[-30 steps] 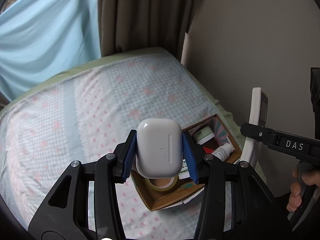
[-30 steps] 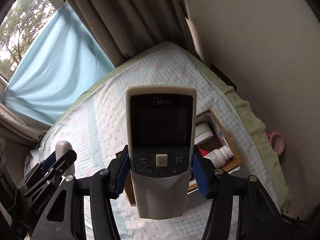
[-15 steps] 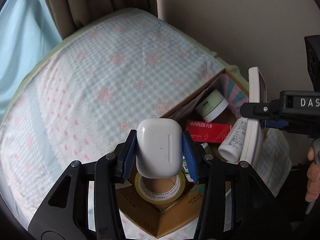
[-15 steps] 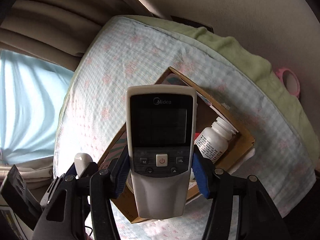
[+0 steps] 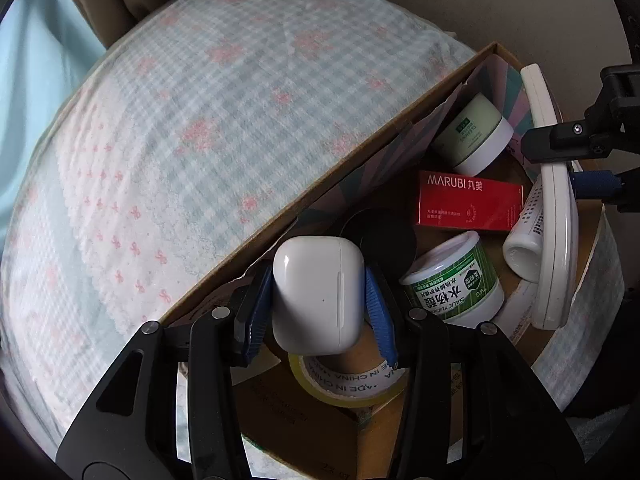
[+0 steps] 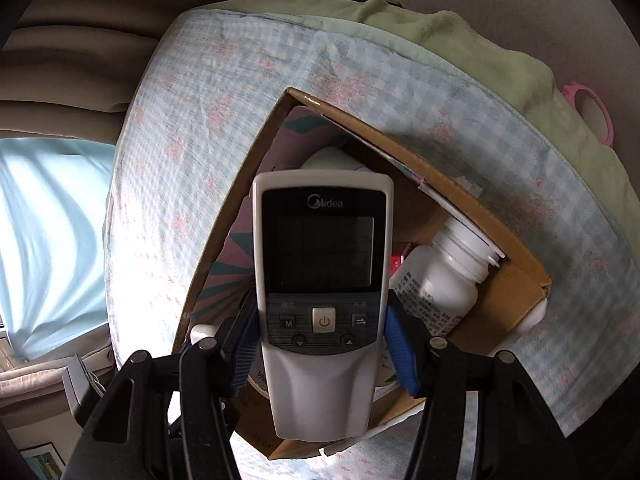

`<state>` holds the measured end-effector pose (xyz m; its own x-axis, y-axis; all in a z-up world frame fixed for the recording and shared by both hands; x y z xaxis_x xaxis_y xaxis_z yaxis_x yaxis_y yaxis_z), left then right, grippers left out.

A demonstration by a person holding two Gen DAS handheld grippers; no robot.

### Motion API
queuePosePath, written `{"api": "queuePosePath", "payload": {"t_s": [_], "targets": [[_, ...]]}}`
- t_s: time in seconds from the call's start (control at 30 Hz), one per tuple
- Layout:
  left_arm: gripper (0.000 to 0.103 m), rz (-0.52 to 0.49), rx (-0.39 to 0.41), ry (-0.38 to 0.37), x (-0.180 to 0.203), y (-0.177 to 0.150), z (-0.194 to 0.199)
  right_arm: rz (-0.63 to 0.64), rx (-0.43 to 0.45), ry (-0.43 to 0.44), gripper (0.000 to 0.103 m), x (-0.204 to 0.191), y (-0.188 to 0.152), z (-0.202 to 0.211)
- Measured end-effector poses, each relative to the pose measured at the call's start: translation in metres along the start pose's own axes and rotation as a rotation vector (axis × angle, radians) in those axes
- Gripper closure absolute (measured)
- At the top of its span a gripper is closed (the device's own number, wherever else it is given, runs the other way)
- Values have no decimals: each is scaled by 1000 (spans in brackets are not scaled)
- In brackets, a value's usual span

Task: Organize rigid objects
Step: 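Open both tools to drop the earbud case and remote into the box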

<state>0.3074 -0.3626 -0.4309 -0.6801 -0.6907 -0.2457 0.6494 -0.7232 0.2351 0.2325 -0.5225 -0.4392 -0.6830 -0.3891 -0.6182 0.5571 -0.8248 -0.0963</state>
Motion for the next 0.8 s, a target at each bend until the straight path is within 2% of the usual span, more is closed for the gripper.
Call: {"api": "queuePosePath", "payload": {"t_s": [0.03,0.07,0.1,0.13,0.17,0.27,0.4,0.8], "targets": [[59,-8,-6,-6,1,0,-1,-4,2,-2,47,0,1,0],[39,-18,-12,-10,2,0,-2,-10,7,5,38,-2,1,0],[22,-31,-18,-21,3,-2,-2,-15,12,7,23,-3,2,0],[1,-41,-25,-52,5,-4,0,-10,13,0,15,-5,3,1],[0,-47,-15,-47,5,-6,2,-2,9,-29,0,-7,3,3],[0,-64,-11,-13,4,-16,8,37,4,-81,0,-13,0,7],[0,-22,-13,-11,-4,-24,17,79,2,-107,0,-12,-4,12],[0,11,30,9,-7,-38,60,94,10,-50,0,-19,-28,42]]}}
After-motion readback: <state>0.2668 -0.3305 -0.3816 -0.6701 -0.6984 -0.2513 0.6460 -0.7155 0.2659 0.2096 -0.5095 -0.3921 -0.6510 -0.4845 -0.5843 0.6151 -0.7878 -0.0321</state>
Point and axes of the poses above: each gripper's, at about its wrist camera, not at the fingertips, and z roughly against the way its jaws point, x to its right, y to its top, the point moved 3 cm from there along -z, roughly the way its jaws point, and after that the axes turned 12 degrees about y, right-handed, at the moved point
